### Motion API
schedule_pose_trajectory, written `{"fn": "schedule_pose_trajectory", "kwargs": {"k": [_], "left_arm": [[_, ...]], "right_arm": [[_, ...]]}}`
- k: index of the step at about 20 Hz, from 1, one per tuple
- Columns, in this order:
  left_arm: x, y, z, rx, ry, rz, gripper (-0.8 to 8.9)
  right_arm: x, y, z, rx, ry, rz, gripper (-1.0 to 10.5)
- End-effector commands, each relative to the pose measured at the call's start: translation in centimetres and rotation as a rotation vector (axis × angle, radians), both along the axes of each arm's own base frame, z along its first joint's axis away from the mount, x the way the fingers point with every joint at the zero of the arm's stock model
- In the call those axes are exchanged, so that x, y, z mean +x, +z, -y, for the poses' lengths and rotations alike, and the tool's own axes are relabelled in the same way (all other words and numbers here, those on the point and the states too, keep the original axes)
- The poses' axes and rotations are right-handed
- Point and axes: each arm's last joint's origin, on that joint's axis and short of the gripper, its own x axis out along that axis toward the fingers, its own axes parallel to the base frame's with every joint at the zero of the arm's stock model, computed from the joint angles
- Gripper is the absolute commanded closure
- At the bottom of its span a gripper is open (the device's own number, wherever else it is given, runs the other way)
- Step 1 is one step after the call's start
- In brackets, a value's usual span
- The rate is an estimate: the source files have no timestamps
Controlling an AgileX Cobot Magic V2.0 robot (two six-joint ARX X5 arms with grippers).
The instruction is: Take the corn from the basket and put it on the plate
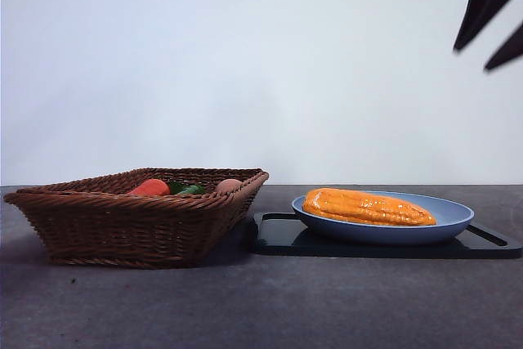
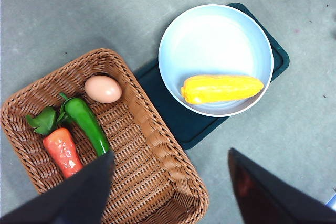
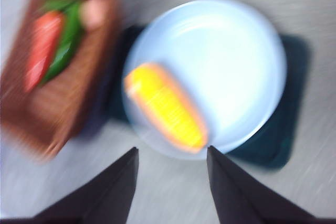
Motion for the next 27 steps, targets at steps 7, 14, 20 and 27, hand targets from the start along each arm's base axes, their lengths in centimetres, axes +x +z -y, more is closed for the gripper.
{"fn": "schedule_pose_trajectory", "kwargs": {"k": [7, 14, 20, 27], "left_arm": [[0.0, 0.1, 0.3, -0.001, -0.014, -0.007, 8.06], [0.1, 0.2, 0.4, -0.012, -0.009, 0.003, 8.06], [0.8, 0.9, 0.9, -0.082, -0.009, 0.094, 8.06], [1.8, 3.0, 1.3, -0.209, -0.025, 0.313, 8.06]], "right_arm": [[-5.9, 2.7, -1.2, -0.072, 0.199, 0.081, 9.4], [-5.6, 2.9, -1.2, -0.065, 0.196, 0.118, 9.4], [-5.2, 3.3, -1.3, -0.062, 0.194, 0.175, 9.4], [-4.7, 3.8, -1.4, -0.058, 0.190, 0.260, 9.4]]}}
